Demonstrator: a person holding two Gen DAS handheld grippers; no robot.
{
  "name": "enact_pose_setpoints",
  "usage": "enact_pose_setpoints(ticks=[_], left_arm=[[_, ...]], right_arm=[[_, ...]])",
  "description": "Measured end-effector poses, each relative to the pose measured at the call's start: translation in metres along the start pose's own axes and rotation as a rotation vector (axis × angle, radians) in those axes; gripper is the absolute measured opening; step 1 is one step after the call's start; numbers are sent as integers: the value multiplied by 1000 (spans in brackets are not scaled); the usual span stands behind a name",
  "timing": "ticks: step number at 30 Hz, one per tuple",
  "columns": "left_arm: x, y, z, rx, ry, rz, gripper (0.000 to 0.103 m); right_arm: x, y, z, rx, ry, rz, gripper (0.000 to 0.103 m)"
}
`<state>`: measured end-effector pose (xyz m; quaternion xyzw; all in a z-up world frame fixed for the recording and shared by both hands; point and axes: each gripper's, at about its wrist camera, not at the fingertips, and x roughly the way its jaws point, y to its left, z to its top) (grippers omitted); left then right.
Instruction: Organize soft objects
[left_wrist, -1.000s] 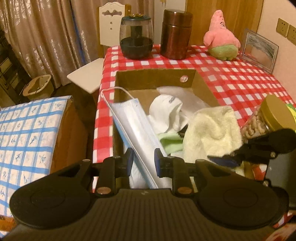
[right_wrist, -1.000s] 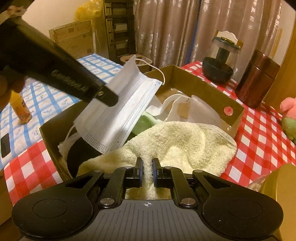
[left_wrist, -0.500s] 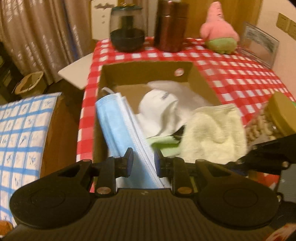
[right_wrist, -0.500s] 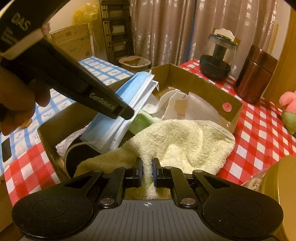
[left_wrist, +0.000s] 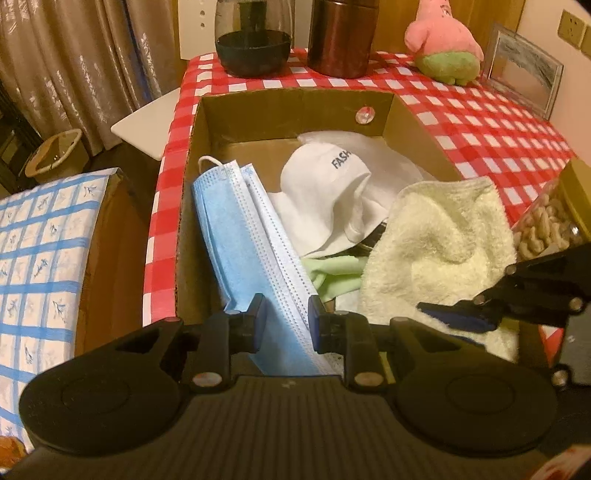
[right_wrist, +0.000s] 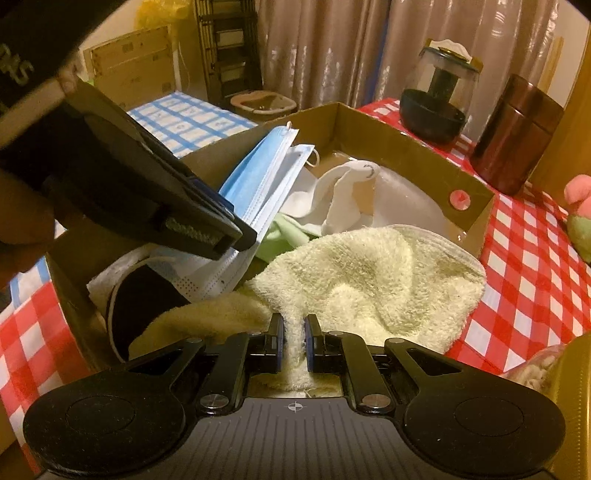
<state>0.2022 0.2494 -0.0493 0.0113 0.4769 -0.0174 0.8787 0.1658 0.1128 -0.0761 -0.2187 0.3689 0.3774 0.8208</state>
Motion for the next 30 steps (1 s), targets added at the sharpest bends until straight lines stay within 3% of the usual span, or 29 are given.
enact_pose_setpoints(ticks=[7, 9, 12, 22, 30], left_arm=[[-27, 3, -3, -21, -44, -6, 21], [-36, 3, -5, -29, -57, -5, 21], [-50, 4, -9, -58, -78, -4, 24], [-100, -2, -30, -123, -143, 42, 38], [-135, -23, -57, -171, -165, 74, 66]], right_arm=[[-17, 2, -5, -7, -43, 17, 19], [-26, 4, -6, -10, -51, 20, 37], [-42, 7, -10, -16, -76, 25, 51], [-105, 2, -24, 31, -140, -39, 54], [-153, -7, -39, 153, -155, -62, 63]])
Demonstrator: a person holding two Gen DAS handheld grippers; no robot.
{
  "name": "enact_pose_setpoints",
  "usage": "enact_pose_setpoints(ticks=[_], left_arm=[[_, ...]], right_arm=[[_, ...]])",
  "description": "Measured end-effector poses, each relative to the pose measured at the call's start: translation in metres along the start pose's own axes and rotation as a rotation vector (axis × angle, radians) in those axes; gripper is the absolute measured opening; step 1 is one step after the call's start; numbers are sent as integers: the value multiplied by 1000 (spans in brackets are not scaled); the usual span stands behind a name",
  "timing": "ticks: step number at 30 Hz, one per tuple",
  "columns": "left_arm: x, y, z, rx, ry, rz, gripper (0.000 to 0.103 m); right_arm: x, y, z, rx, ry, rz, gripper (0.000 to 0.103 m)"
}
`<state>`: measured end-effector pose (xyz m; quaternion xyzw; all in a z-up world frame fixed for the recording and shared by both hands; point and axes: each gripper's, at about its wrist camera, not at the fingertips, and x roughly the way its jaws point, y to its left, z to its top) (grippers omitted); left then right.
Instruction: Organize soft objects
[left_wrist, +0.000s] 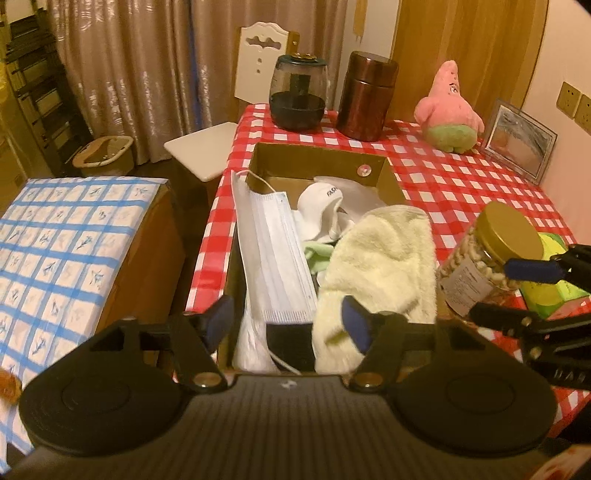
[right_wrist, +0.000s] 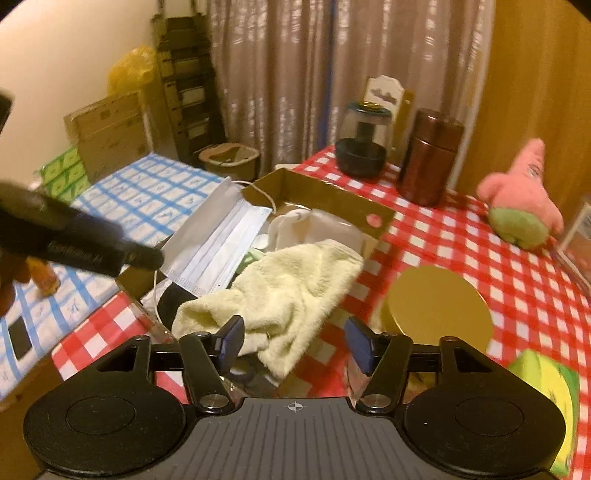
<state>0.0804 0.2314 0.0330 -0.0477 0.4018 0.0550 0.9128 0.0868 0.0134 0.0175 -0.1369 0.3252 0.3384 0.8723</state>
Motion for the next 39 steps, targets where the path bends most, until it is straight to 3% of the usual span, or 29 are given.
enact_pose_setpoints(ticks=[5, 14, 28, 35, 39], left_arm=[[-24, -11, -17, -41, -12, 37, 87], [-62, -27, -42, -73, -54, 82, 103], [-103, -56, -64, -64, -61, 65, 103], [-121, -69, -75, -46, -116, 37, 101], [-128, -79, -79, -3, -105, 24, 101]], right_arm=[[-26, -8, -6, 64, 3, -22, 68], [-69, -22, -19, 191, 0, -34, 79], [-129, -39, -48, 314, 15, -77, 81], [-148, -38, -56, 317, 20, -86, 81], [-157, -37, -58, 316, 11, -89, 81]])
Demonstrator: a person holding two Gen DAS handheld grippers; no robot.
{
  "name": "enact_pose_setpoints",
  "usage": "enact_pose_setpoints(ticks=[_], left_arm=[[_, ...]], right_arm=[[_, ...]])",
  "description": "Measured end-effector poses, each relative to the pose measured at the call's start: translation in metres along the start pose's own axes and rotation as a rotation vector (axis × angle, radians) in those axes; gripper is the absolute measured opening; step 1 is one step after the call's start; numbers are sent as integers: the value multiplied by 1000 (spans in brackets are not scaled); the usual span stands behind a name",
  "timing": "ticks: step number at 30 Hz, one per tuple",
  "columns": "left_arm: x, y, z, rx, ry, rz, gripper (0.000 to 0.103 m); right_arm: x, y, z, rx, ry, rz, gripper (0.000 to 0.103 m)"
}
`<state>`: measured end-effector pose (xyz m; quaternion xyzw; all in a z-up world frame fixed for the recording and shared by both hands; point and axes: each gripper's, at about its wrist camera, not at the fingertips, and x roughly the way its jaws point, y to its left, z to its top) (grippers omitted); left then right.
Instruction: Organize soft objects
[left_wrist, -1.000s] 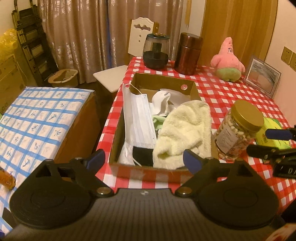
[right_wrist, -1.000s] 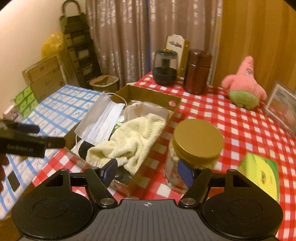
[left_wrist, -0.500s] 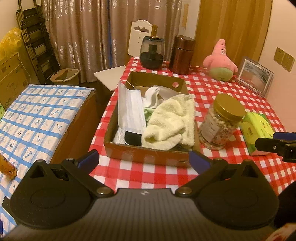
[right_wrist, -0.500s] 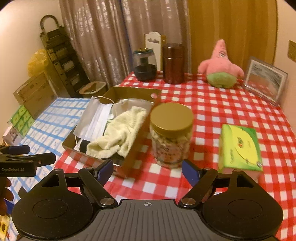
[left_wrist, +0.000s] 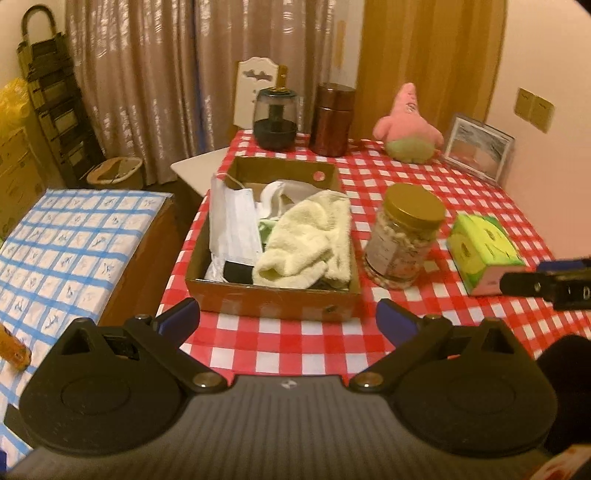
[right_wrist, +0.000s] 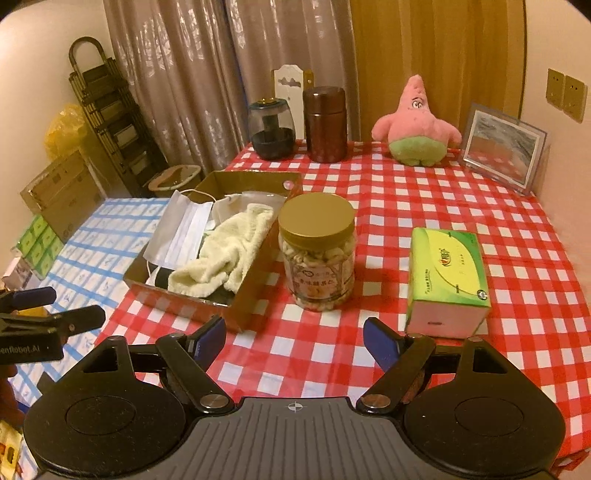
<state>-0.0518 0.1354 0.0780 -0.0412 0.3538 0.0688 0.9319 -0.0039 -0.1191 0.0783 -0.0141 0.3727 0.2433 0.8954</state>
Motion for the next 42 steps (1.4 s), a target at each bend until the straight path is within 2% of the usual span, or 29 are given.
enact_pose_setpoints(ticks=[3, 5, 11, 18, 23, 29, 32, 42], left_arm=[[-7, -8, -3, 30, -5, 10, 101], [-13, -11, -4, 16, -18, 21, 101], [-27, -20, -7, -5, -12, -14, 98], [-40, -27, -8, -15, -14, 6, 98], [-41, -27, -8, -9, 15, -1, 98], [-38, -31, -12, 2, 39, 25, 98], [-36, -32, -12, -10, 45, 7, 98], [-34, -33, -9, -28, 41, 27, 99]], right_arm=[[-8, 0, -2, -2, -6, -10, 81], [-13, -1, -4, 0, -9, -15, 81], [-25, -2, -9, -10, -16, -25, 81], [-32, 3, -18, -11, -14, -24, 81], [-34, 7, -23, -18, -10, -23, 81], [-32, 9, -22, -17, -3, -26, 81], [-30, 10, -22, -23, 0, -23, 81], [-25, 14, -23, -26, 4, -15, 81]])
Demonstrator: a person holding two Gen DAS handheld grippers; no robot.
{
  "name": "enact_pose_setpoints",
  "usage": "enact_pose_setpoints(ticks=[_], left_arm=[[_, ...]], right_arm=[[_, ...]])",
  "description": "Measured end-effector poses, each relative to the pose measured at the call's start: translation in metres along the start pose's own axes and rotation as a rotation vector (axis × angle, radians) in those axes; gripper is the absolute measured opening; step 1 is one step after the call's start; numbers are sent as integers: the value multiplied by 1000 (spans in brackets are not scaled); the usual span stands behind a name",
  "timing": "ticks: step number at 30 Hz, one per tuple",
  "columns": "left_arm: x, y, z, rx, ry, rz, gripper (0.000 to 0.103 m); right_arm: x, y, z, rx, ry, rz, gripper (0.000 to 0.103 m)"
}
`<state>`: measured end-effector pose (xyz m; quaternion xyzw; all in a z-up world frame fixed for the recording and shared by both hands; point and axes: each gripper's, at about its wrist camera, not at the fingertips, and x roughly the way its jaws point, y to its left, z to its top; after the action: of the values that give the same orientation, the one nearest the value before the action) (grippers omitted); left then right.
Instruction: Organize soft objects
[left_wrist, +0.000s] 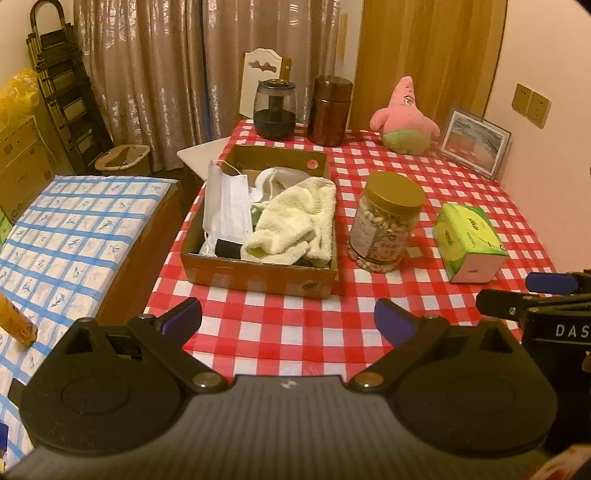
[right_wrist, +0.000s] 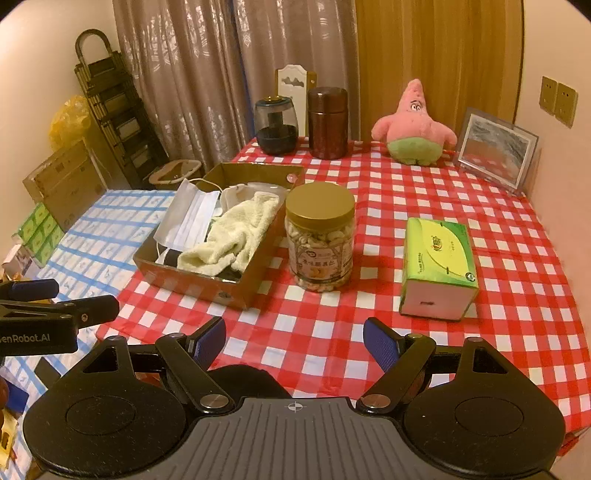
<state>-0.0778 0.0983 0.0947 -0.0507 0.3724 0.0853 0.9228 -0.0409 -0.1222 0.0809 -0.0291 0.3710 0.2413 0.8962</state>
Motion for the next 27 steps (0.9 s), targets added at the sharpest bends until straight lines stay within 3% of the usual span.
enact_pose_setpoints(ticks=[27], left_arm=[[0, 2, -3, -1, -2, 18, 100]], right_arm=[[1, -1, 0, 7, -4, -1, 81]])
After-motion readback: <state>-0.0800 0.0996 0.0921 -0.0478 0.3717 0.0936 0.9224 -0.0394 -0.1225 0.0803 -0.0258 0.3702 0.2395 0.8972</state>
